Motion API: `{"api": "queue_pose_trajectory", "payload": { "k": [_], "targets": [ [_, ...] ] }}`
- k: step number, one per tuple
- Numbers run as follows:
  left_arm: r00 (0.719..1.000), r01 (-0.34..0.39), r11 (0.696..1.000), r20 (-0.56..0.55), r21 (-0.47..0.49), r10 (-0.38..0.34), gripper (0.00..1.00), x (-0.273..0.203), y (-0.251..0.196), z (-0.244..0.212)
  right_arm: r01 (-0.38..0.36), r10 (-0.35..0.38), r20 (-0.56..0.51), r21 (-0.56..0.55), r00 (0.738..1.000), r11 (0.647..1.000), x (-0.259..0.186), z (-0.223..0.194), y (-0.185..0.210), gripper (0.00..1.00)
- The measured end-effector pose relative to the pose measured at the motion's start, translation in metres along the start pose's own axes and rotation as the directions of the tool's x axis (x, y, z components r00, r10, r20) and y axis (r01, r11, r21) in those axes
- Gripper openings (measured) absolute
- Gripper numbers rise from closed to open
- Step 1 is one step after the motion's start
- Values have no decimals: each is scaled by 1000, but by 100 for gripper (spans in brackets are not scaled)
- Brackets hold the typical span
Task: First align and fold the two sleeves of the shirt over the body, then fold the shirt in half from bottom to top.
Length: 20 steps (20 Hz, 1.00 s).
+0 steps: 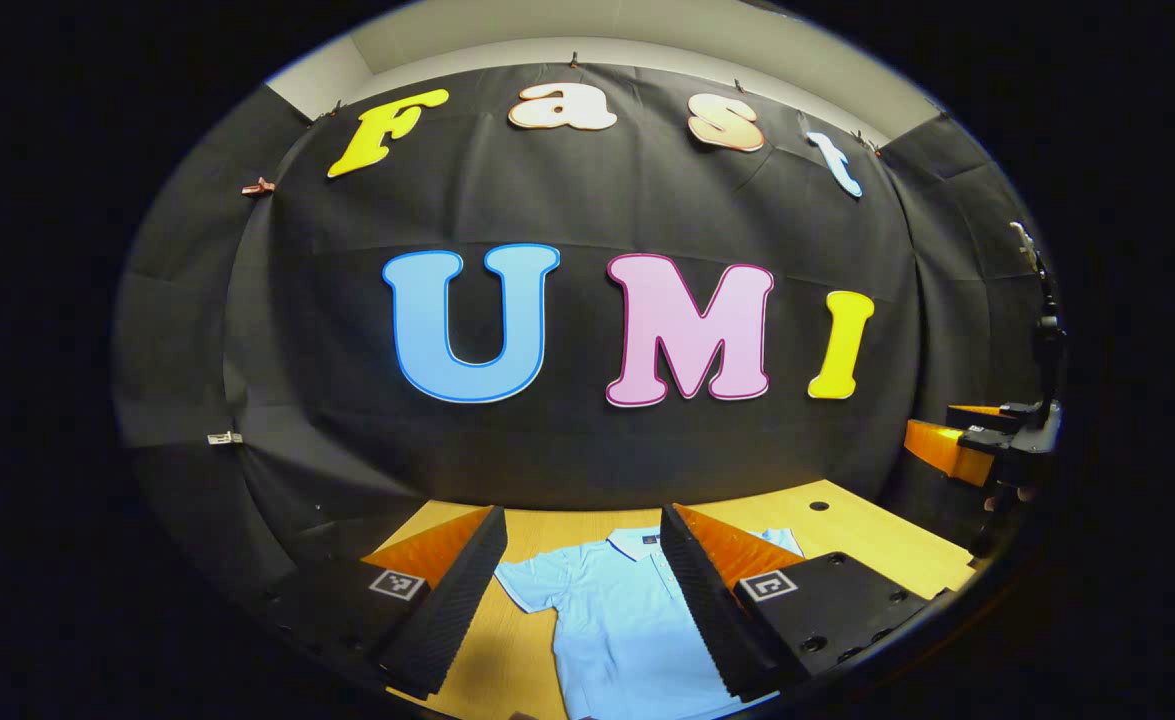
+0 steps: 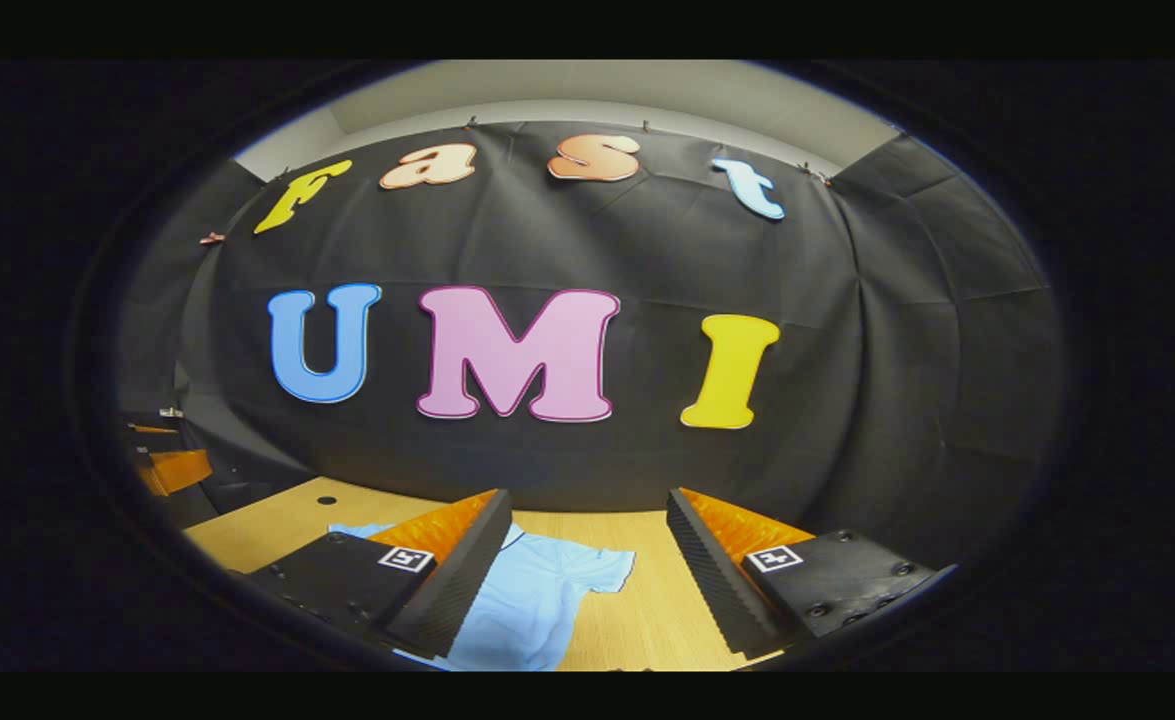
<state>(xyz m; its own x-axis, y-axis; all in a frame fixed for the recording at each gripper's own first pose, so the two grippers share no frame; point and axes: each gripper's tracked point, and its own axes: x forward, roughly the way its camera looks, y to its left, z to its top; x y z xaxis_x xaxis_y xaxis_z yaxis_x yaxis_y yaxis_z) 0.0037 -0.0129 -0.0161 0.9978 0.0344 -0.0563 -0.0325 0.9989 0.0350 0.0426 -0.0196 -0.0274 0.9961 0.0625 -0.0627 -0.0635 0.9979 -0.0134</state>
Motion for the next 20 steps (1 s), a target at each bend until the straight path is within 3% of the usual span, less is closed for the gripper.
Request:
{"api": "queue_pose_trajectory", "payload": {
  "k": [7,13,17,20],
  "targets": [
    [996,-76,997,-43,-6,76,98,6,5,-11,-80,73,-83,-82,994,993,78,-37,-18,97],
    [983,-167,986,-80,-5,166,98,16,14,-18,-105,97,-171,-43,981,994,151,-84,-24,97],
    [971,-216,976,-107,7,216,98,24,18,-25,-90,82,-254,-22,964,996,198,-129,-33,97],
    [960,-245,969,-137,-1,243,98,31,20,-34,-79,67,-360,-18,931,997,226,-179,-38,98]
  ]
}}
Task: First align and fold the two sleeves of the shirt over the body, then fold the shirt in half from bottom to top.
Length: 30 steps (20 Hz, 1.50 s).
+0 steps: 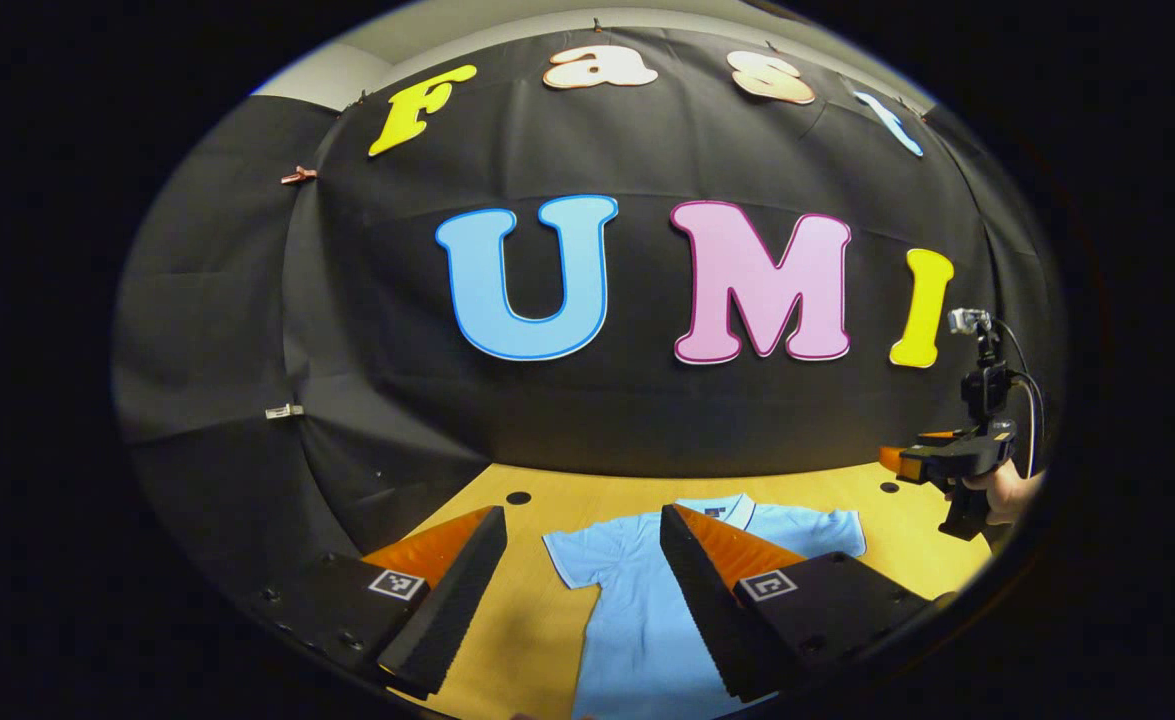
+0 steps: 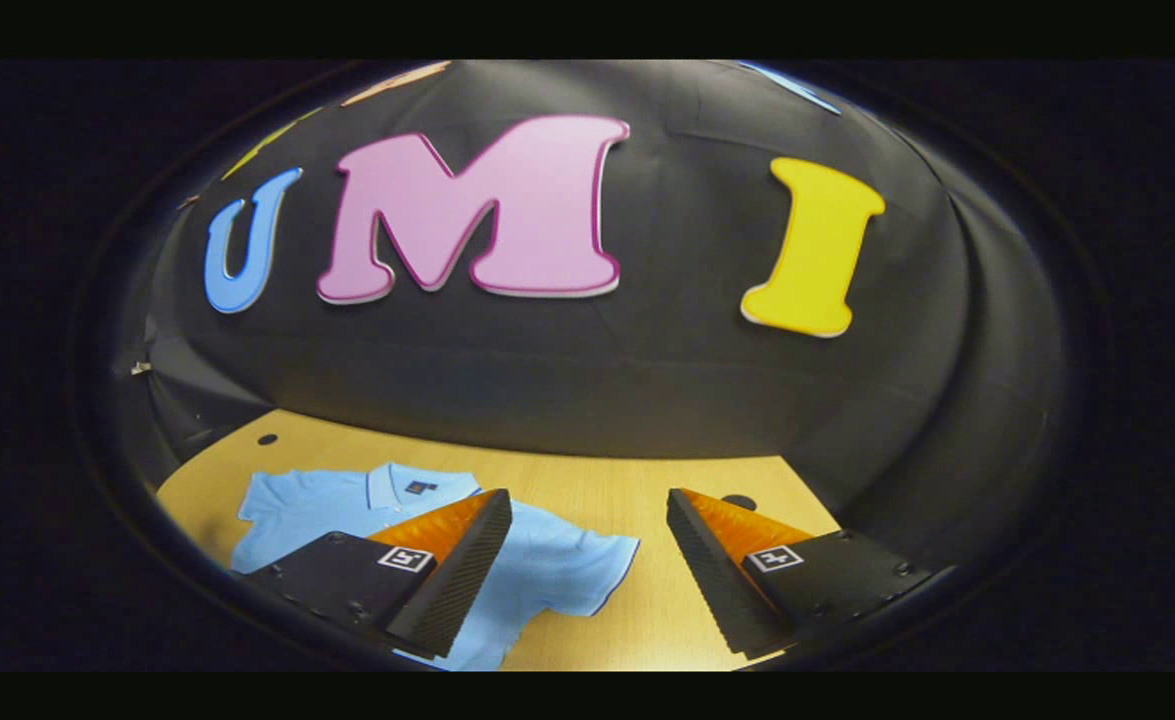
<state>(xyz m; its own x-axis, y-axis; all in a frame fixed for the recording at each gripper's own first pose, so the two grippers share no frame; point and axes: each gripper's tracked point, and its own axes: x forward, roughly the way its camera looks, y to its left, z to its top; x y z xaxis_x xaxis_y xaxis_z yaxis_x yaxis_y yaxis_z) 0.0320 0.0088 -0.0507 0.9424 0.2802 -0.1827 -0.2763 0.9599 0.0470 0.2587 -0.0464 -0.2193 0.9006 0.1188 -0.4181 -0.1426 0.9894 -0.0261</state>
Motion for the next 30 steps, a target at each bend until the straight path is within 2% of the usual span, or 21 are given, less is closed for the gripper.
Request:
{"api": "queue_pose_trajectory", "payload": {
  "k": [1,4,7,12,15,18,19,20,21,23,24,27,30],
  "targets": [
    [1000,-1,1000,-8,-5,1,98,3,-2,-3,6,-6,-31,1,999,1000,15,-13,-2,95],
    [999,-12,1000,-35,-26,11,98,14,-5,-7,31,-27,-141,30,990,999,51,-56,-9,97],
    [996,40,993,-80,-109,-48,98,20,-22,-14,54,-35,-248,73,968,996,80,-96,-14,98],
    [991,25,992,-129,-127,-42,98,29,-26,-24,77,-62,-359,28,931,997,107,-152,-27,98],
    [989,23,990,-144,-139,-43,98,29,-31,-28,85,-39,-405,95,913,992,111,-168,-30,98],
    [986,20,991,-159,-134,-42,98,28,-34,-29,96,-43,-397,113,917,989,113,-167,-30,95],
    [987,12,990,-157,-137,-34,98,26,-32,-29,75,-27,-395,106,918,992,114,-167,-26,92],
    [988,5,989,-153,-145,-28,98,25,-32,-28,53,-11,-387,98,922,994,114,-167,-21,76],
    [988,0,988,-156,-156,-25,98,22,-32,-30,36,3,-386,93,922,995,114,-168,-16,74],
    [986,-11,985,-169,-172,-19,98,18,-31,-35,9,25,-376,88,926,996,113,-166,-9,32],
    [984,-17,984,-176,-176,-15,98,17,-30,-37,7,26,-375,88,926,996,114,-165,-7,16],
    [983,-33,982,-184,-188,-2,98,12,-26,-40,16,26,-379,108,925,994,114,-165,-5,1],
    [984,-33,982,-179,-187,-1,98,8,-22,-41,53,3,-389,133,921,990,112,-163,-11,1]
  ]
}}
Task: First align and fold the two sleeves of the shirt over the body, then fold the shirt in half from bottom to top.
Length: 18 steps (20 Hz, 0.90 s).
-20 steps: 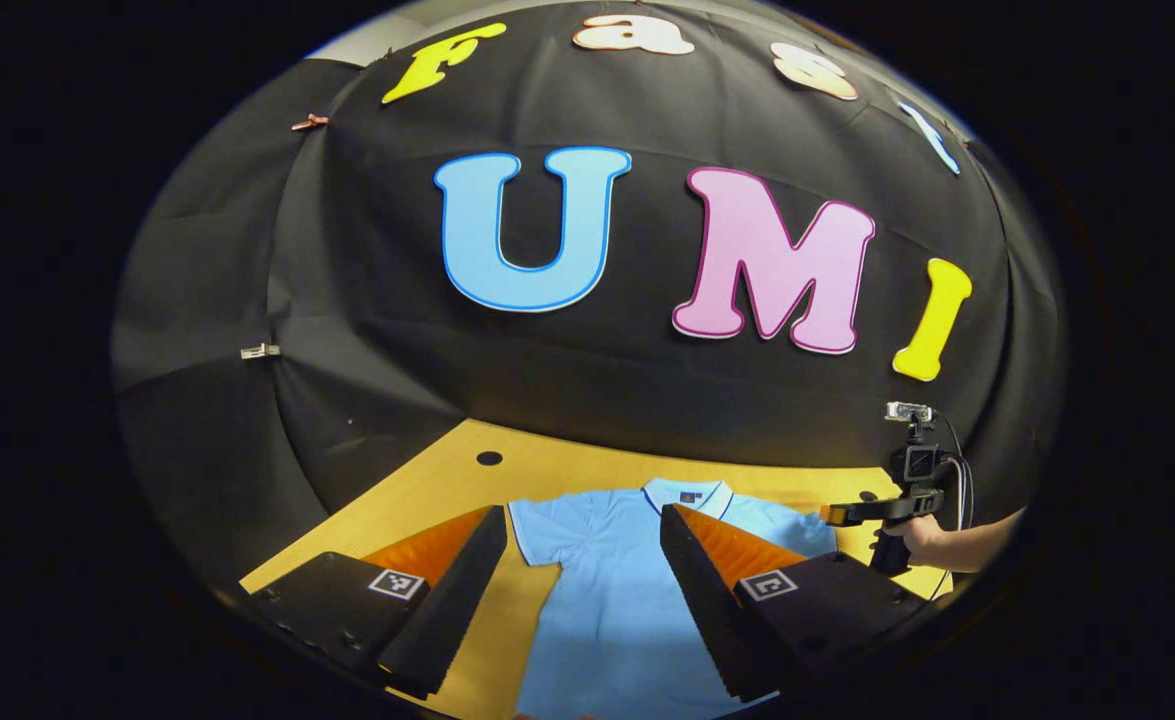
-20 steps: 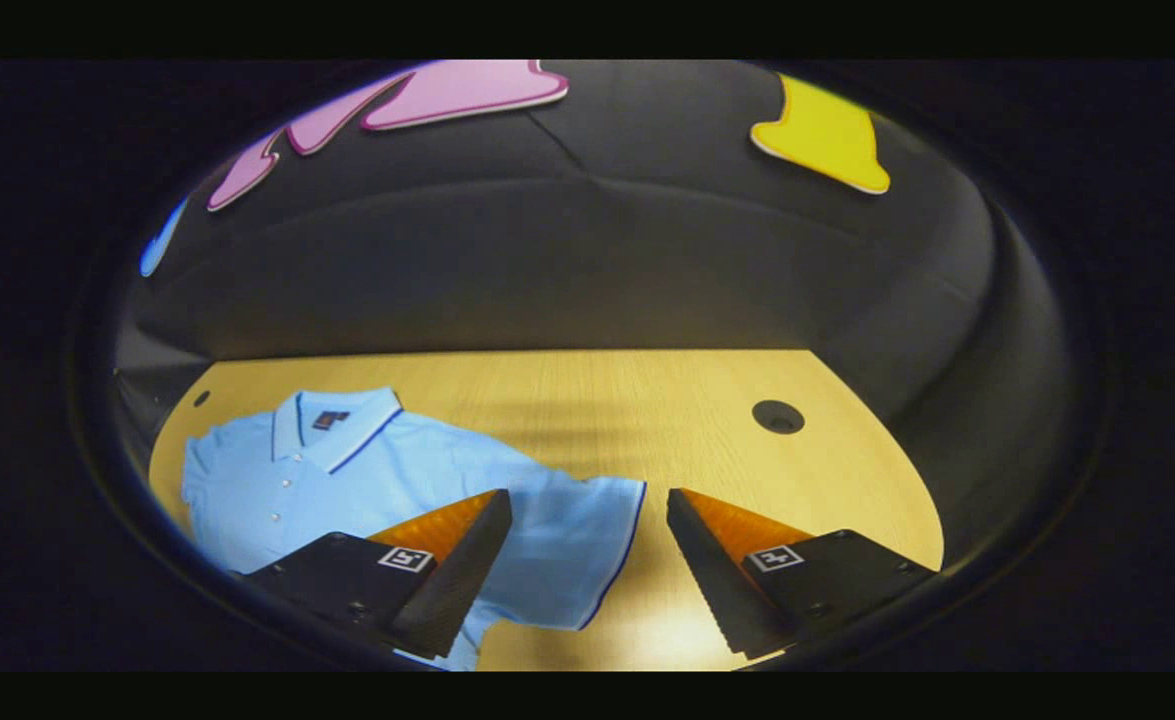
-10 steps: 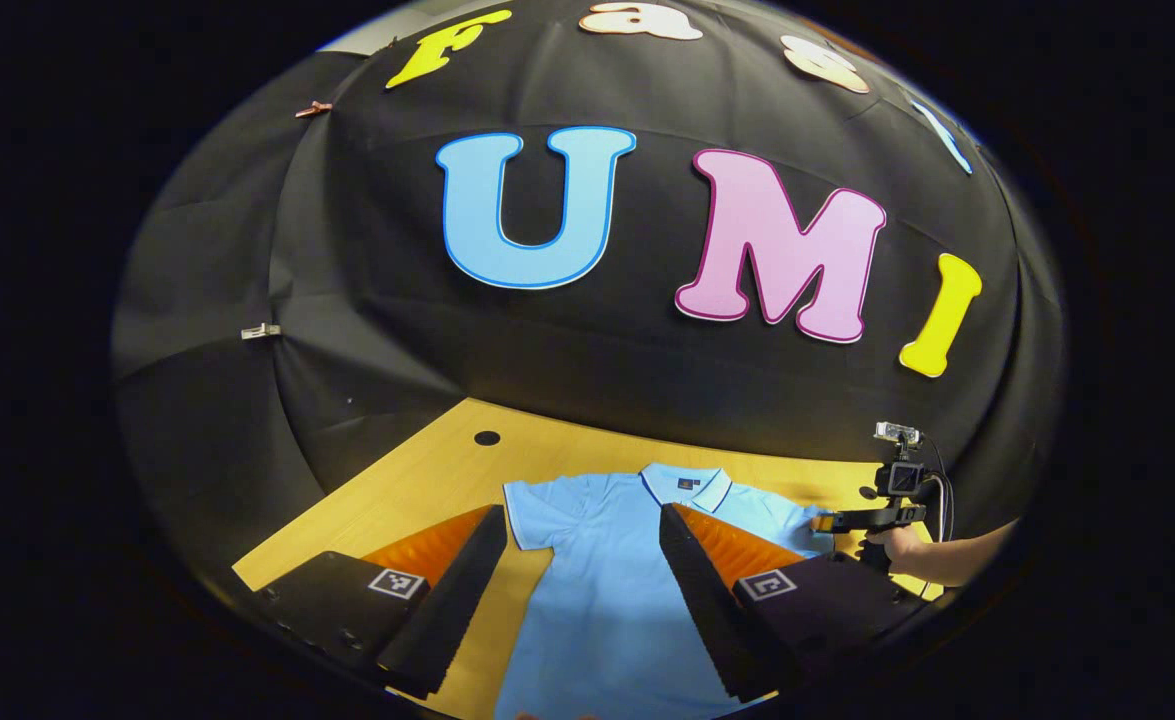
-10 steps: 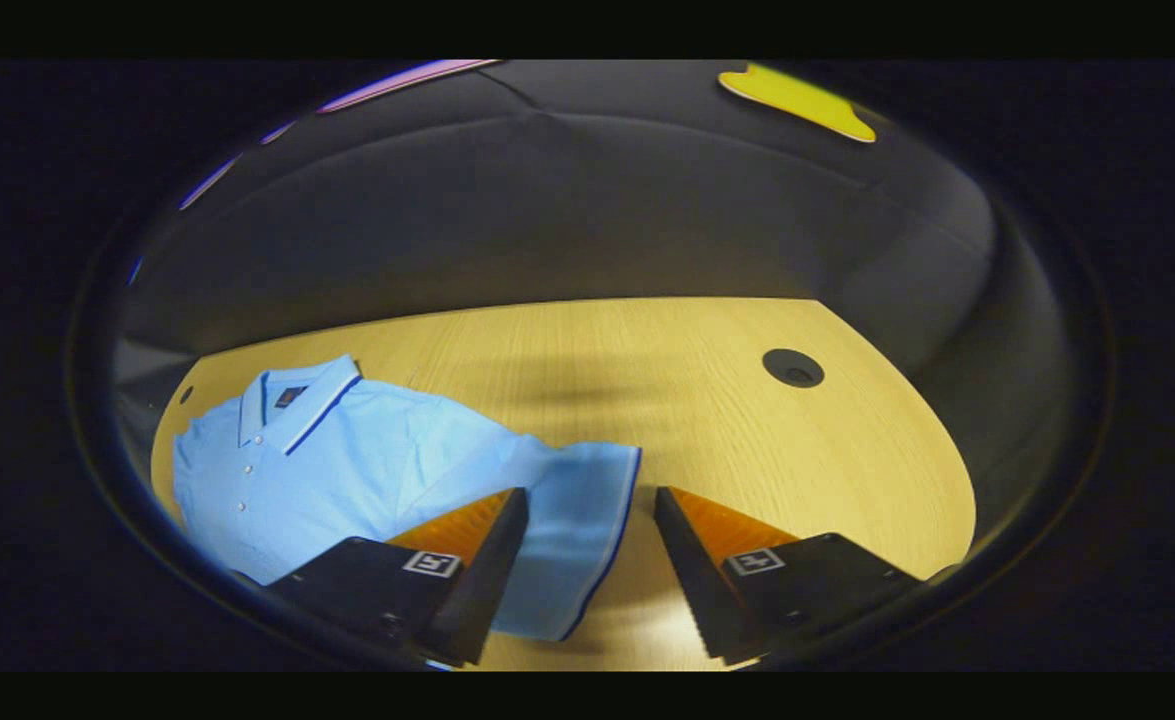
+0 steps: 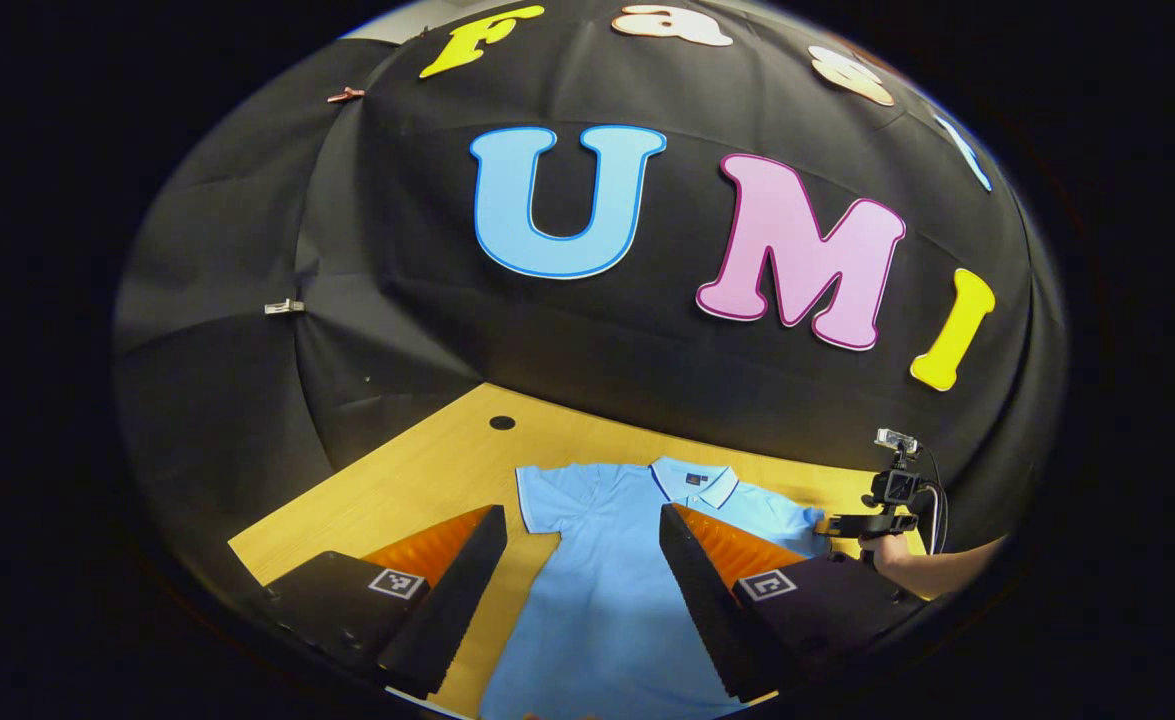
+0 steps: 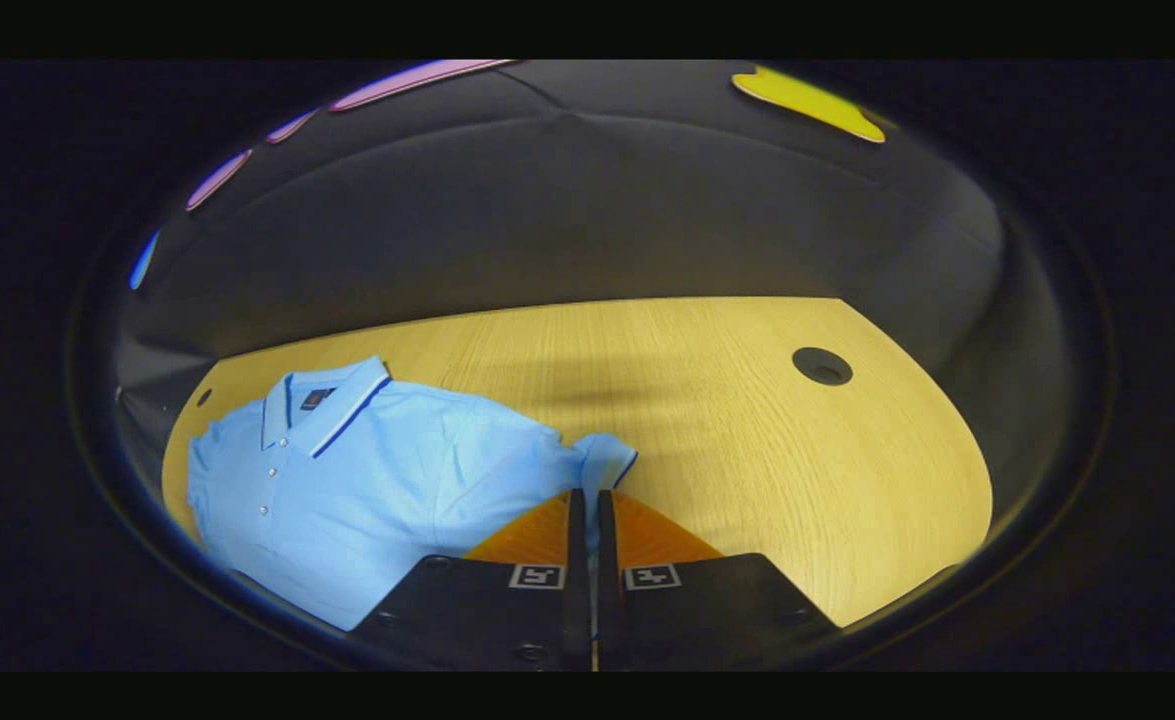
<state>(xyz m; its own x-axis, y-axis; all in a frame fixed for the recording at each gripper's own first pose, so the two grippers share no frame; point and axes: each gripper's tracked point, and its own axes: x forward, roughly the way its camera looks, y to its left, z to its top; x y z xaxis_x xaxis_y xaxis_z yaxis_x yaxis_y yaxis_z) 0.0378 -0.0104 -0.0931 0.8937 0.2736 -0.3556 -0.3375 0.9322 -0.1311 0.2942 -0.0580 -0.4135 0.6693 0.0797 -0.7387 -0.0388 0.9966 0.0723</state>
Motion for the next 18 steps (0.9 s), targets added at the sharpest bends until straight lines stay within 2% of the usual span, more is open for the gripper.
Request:
{"api": "queue_pose_trajectory", "payload": {
  "k": [1,4,5,8,12,17,18],
  "targets": [
    [1000,1,1000,0,4,-1,98,-1,2,1,12,-12,13,-9,1000,1000,-4,6,-1,7],
    [1000,-1,1000,10,19,1,98,-6,13,3,61,-55,82,-67,995,996,-24,31,5,7],
    [1000,-2,1000,9,20,2,98,-7,17,3,85,-77,93,-86,993,993,-31,37,9,10],
    [1000,-10,1000,2,10,10,98,-11,32,-2,103,-85,124,-145,989,984,-49,53,42,7],
    [1000,-15,1000,-13,-13,15,98,-20,47,-10,68,-26,165,-250,986,966,-63,62,105,7],
    [1000,-18,1000,-6,-3,18,98,-32,69,-10,-55,102,132,-324,986,945,-77,39,195,7],
    [1000,-18,1000,-6,-4,18,98,-35,73,-12,-102,148,119,-328,982,939,-81,31,217,7]
  ]
}}
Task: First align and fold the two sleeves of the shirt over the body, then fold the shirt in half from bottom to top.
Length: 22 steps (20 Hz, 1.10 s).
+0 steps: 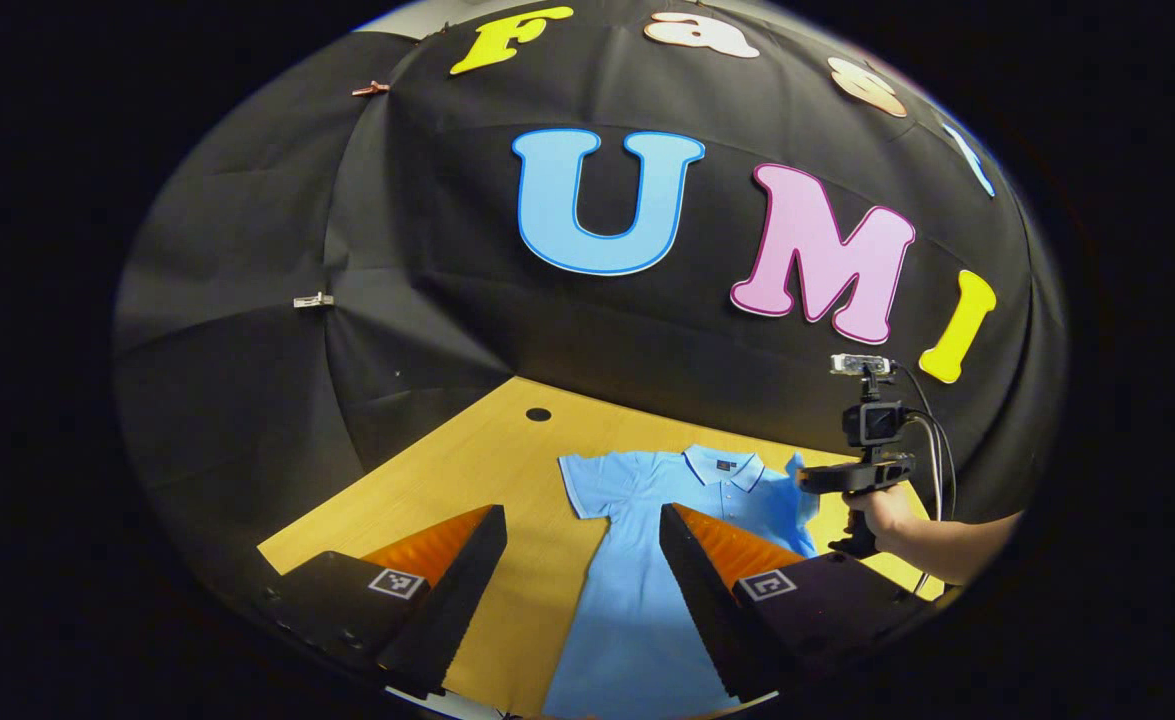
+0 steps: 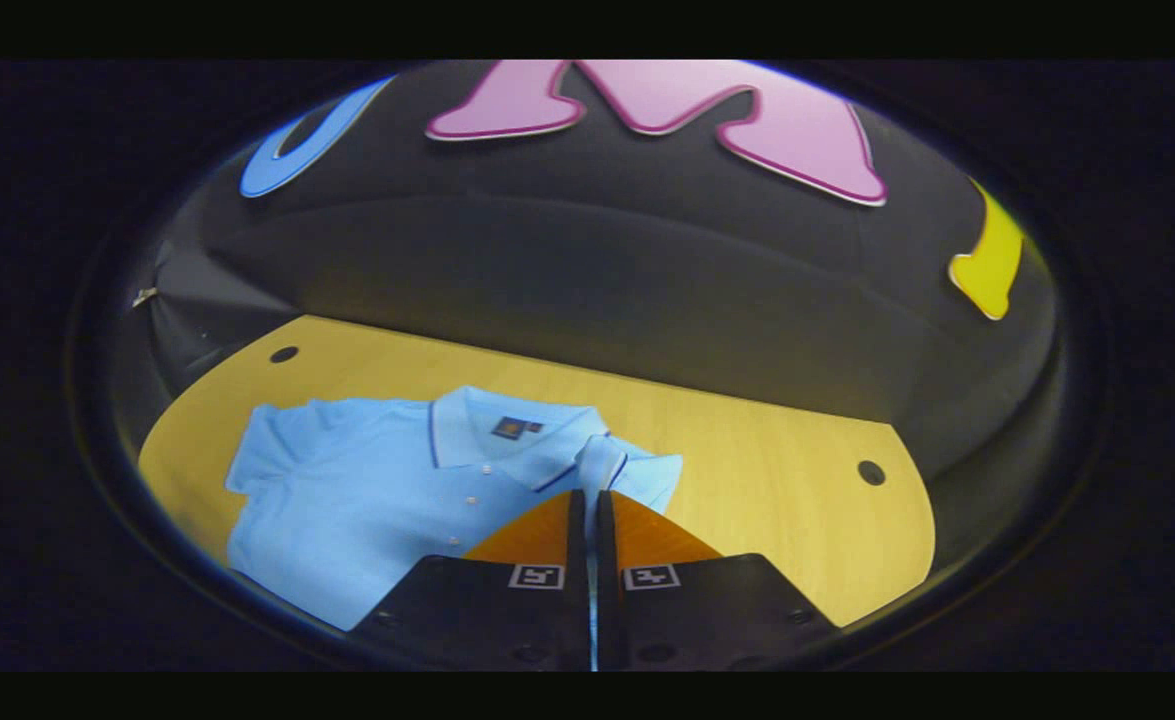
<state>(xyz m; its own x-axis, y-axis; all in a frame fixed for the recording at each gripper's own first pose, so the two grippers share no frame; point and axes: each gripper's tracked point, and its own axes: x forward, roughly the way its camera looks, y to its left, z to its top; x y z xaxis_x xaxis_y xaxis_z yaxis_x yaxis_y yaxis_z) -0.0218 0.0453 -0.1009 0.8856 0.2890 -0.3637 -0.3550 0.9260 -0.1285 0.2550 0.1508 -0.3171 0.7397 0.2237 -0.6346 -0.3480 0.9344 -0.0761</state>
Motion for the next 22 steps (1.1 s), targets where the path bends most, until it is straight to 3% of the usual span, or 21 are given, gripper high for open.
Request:
{"api": "queue_pose_trajectory", "payload": {
  "k": [1,3,4,6,7,9,11,13,15,17,18,22],
  "targets": [
    [1000,0,1000,-2,0,0,98,-1,5,-1,-64,64,5,16,998,998,-2,0,23,2],
    [1000,1,1000,-5,-3,-1,98,-2,13,-4,-190,189,15,48,982,981,-11,-2,69,6],
    [1000,4,1000,-8,-6,-4,98,-2,15,-5,-226,225,18,55,974,973,-18,-5,84,18],
    [1000,15,1000,-11,-12,-15,98,3,19,-8,-248,247,23,59,969,967,-27,-11,98,27],
    [1000,23,1000,-12,-13,-23,98,6,19,-8,-251,250,28,63,968,966,-34,-14,98,33],
    [999,41,999,-10,-15,-41,98,17,19,-7,-251,249,30,73,968,965,-46,-19,94,60],
    [998,65,998,-12,-19,-65,97,35,15,-8,-228,226,32,68,974,971,-60,-24,81,80],
    [996,90,996,-12,-24,-90,97,59,9,-6,-194,192,46,70,980,978,-78,-27,64,84],
    [994,105,994,-15,-27,-106,97,89,4,-4,-167,162,64,82,985,983,-95,-28,45,96],
    [993,111,993,-22,-35,-112,96,121,3,-3,-146,139,73,97,988,984,-112,-32,28,92],
    [993,109,993,-30,-38,-110,96,138,2,-5,-135,128,75,105,989,985,-121,-34,20,97],
    [991,101,995,-88,-16,-102,97,215,-2,-23,-97,82,102,156,991,983,-150,-37,-12,96]
  ]
}}
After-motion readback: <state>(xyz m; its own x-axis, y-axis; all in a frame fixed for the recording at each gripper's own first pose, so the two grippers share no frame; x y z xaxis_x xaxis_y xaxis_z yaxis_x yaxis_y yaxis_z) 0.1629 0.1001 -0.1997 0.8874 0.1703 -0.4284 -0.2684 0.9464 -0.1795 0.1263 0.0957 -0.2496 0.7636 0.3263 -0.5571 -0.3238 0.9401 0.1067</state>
